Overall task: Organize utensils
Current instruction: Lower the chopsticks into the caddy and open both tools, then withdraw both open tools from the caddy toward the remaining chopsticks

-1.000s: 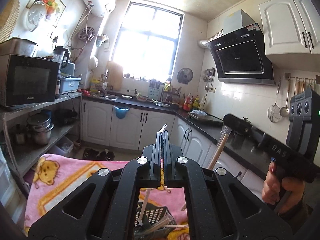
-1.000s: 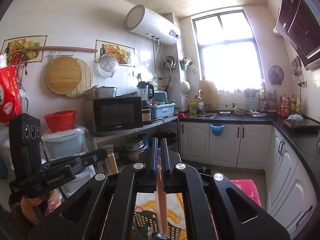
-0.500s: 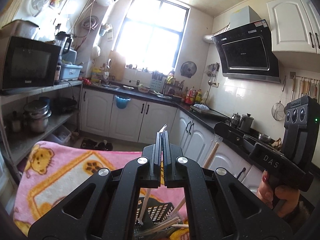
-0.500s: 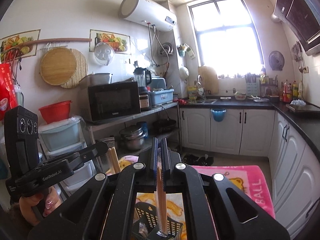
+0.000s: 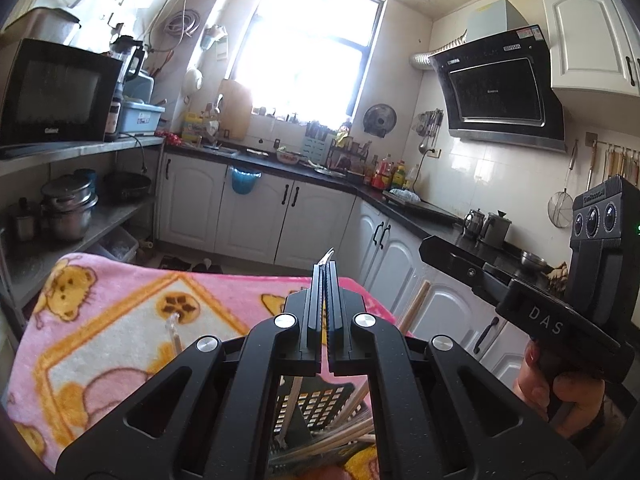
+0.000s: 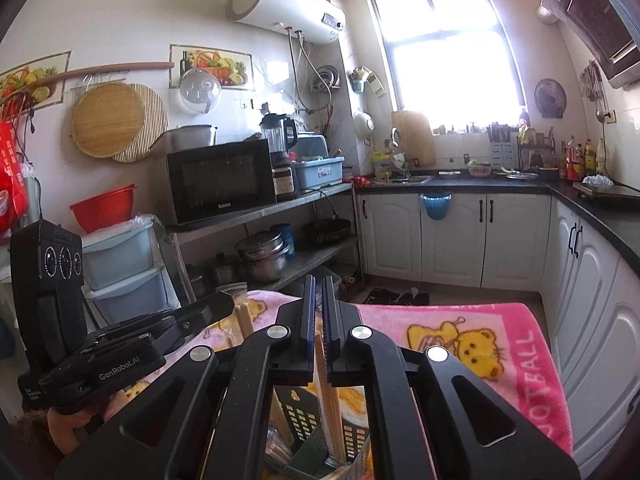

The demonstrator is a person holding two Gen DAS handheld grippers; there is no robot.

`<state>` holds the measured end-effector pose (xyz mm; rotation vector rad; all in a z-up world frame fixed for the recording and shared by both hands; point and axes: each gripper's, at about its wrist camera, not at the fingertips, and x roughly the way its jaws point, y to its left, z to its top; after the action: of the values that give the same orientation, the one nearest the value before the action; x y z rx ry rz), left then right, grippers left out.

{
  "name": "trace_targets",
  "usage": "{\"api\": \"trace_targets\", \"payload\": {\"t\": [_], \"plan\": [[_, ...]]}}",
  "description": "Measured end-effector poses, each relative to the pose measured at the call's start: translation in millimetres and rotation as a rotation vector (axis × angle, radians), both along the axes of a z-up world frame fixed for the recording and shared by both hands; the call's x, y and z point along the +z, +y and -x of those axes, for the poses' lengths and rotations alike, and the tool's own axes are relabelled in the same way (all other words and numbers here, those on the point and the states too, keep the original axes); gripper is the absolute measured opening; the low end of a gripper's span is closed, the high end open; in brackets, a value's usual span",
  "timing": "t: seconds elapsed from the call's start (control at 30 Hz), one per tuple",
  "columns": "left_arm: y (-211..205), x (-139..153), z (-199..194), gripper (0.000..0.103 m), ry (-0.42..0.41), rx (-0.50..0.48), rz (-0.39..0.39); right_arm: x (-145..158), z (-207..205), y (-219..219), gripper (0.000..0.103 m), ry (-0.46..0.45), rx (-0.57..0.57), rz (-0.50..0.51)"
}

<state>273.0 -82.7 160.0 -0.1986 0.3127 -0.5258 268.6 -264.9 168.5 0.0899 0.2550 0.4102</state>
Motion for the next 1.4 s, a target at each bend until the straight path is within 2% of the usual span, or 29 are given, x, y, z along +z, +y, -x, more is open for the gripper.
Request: {"api": "trace_targets", "payload": {"t": [0.5,0.9,1.03,1.17,1.23,1.4], "plan": [[-3,-32,-5,0.000,0.084,-0.005,-0.031,-40,-5,2,0.004,0.111,-0.014,0.007],[-2,-44,1,0.001,0.127,0.005,-0.072,-55,3,-7,0.005,0.163,-0.058,0.020],[2,-46,6,0.013,0.144,0.015,-0.077,-56,7,-10,0.010,0.170,-0.064,0.020],[8,-48,11,0.016,0.162,0.025,-0.077,-58,12,-13,0.016,0.182,-0.072,0.028],[9,-48,15,0.024,0.165,0.029,-0.079,-58,15,-13,0.018,0.179,-0.076,0.039],[13,-49,23,0.029,0.174,0.034,-0.085,-60,22,-16,0.026,0.193,-0.084,0.043]]}}
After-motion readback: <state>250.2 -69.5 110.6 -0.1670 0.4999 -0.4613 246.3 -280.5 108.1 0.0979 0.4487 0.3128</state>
